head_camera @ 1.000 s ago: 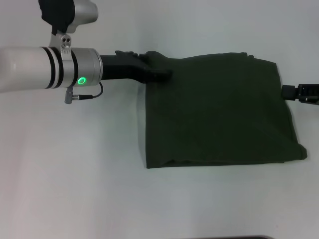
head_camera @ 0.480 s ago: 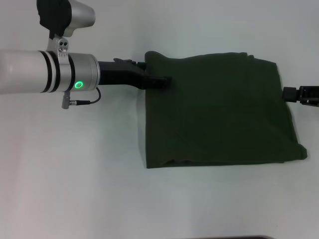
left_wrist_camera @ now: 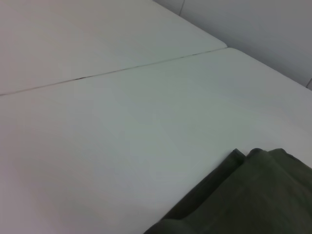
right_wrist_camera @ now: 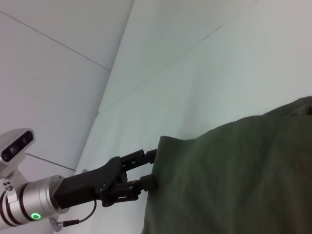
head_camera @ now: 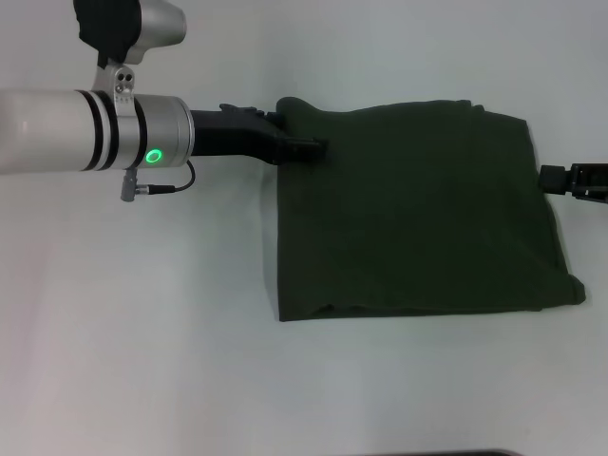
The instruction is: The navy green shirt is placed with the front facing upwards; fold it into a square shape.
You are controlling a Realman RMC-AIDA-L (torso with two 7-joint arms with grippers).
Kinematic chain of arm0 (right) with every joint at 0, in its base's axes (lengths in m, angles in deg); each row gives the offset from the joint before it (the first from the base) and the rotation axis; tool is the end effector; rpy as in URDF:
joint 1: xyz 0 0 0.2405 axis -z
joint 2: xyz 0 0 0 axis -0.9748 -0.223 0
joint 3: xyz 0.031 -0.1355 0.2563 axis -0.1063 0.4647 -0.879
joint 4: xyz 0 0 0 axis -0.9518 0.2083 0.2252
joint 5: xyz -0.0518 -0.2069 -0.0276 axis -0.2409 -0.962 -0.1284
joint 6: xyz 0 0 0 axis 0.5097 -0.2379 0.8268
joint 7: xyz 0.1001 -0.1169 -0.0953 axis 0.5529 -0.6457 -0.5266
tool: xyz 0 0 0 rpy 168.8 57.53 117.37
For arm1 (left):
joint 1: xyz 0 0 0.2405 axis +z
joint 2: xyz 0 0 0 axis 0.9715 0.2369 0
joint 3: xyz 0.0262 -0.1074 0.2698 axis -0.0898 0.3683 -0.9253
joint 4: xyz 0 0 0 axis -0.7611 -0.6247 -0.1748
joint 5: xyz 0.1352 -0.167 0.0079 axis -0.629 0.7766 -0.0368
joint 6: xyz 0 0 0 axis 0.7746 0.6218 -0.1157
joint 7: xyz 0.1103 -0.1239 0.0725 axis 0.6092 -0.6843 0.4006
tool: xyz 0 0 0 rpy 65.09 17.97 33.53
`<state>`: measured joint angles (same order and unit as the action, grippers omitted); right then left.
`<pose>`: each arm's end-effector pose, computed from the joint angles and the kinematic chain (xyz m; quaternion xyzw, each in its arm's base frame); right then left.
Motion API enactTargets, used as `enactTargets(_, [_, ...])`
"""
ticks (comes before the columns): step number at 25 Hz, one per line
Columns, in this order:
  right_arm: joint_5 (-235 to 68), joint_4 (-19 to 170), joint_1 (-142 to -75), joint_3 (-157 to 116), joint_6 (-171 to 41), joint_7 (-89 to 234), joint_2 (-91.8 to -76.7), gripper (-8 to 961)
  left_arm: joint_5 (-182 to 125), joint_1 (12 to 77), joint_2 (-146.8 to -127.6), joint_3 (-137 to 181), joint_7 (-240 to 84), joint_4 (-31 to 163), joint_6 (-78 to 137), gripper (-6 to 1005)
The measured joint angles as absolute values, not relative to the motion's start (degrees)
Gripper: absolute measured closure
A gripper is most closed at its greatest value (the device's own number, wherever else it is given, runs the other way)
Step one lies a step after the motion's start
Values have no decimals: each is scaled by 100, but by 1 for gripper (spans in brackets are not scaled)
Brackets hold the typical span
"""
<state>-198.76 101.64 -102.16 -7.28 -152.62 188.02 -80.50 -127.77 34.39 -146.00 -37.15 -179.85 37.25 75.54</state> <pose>0.3730 0.3172 0.0231 -0.7442 0.6133 0.2522 0.0800 -0.2278 0.4272 -0.1501 -0.9206 -0.3294 -0.1226 0.1702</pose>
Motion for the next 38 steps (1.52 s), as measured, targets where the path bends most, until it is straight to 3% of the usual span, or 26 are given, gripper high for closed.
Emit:
enactTargets(4, [-19868, 10164, -10221, -727, -15241, 18811, -8049, 686, -12781, 3448, -14609, -3759, -17947, 3723, 7554, 72])
enactTargets(10, [-19862, 10164, -10240, -728, -15224, 18817, -8042, 685, -12790, 3438, -14612, -3850, -17949, 3720, 7487, 257])
enactTargets(13, [-19862, 10164, -10238, -728, -15222, 18817, -8041, 685, -12790, 3431, -14612, -3896, -17949, 3705, 7469, 492])
enactTargets(18, [-19862, 10164, -10229, -728, -15222, 18817, -8041, 685, -12790, 3424, -14614, -4071, -17965, 3675, 7350, 723])
enactTargets(24, [-19863, 10164, -10214, -734, -15213, 18817, -8035, 685, -12790, 3456, -14621, -4111, -17984, 3587, 7323, 930])
enactTargets(34, [-19864, 10164, -10216, -736, -15213, 18816, -8036, 685, -12751, 3560, -14621, -4027, -18008, 3507, 7331, 943])
enactTargets(38, [-19863, 10164, -10216, -737, -15214, 18816, -8039, 686, -12752, 3732, -14598, -3771, -18350, 3204, 7551, 904])
